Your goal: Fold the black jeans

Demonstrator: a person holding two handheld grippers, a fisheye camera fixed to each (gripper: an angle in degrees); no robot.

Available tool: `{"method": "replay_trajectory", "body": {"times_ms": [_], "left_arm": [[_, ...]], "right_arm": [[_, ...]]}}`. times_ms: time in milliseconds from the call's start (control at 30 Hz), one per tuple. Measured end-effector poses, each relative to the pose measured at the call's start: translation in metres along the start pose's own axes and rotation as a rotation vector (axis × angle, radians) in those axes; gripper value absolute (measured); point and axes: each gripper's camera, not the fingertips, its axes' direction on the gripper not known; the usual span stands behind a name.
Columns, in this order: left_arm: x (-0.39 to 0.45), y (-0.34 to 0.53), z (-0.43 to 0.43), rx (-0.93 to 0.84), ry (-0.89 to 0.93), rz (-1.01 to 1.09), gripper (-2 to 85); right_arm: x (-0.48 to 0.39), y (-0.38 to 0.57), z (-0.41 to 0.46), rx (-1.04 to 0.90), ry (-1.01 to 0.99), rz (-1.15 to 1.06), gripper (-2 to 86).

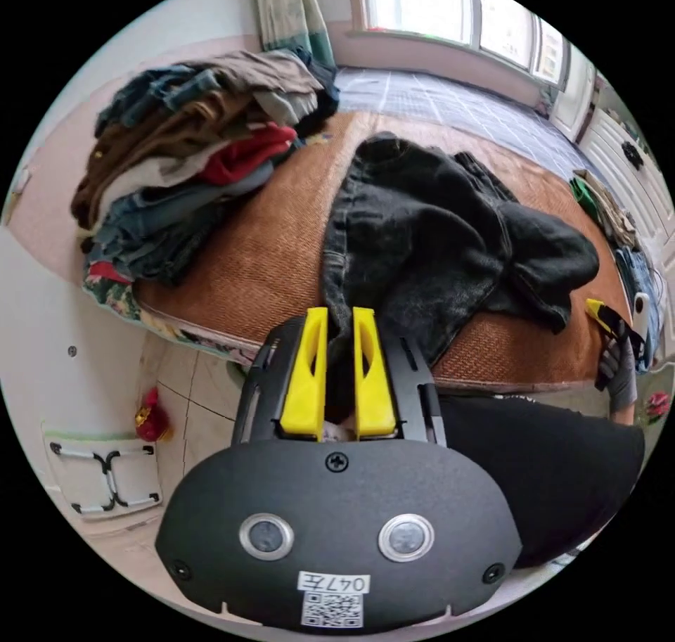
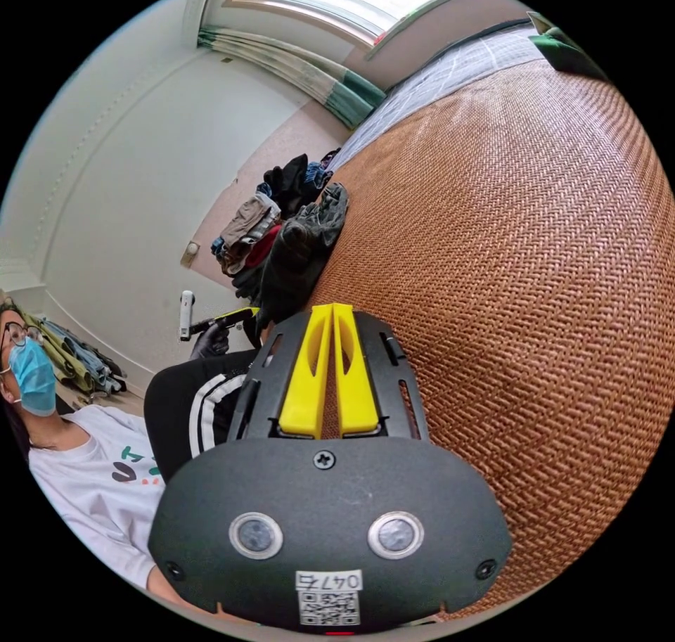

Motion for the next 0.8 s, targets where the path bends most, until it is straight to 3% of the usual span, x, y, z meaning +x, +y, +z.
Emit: {"method": "replay_trajectory", "body": {"times_ms": [133,300,433,633,700,800], "left_arm": [[0.088,-0.011,-0.002,-0.053,-0.025,0.209,1.5],[0.208,0.004,-0.034,0.017,0.331,0.620,1.4],[0.215,-0.011,-0.010,0.036,0.511,0.628,2.7],[0.188,-0.021,-0.049,0.226,0.496,0.526,10.0],[0.197,-0.057,-0.044,0.303,0.447,0.475,10.0],[0.212,-0.137,0.002,0.253,0.445,0.427,9.3]], "right_arm": [[0.007,0.004,0.002,-0.001,-0.006,0.001,-1.2],[0.008,0.010,0.007,0.003,0.030,-0.022,-0.7],[0.002,0.013,0.010,0.008,0.047,-0.058,1.1],[-0.028,0.029,0.015,0.023,0.033,-0.088,8.8],[-0.046,0.029,0.029,-0.007,0.041,-0.110,10.0],[-0.062,0.019,0.055,-0.057,0.032,-0.121,10.4]]}}
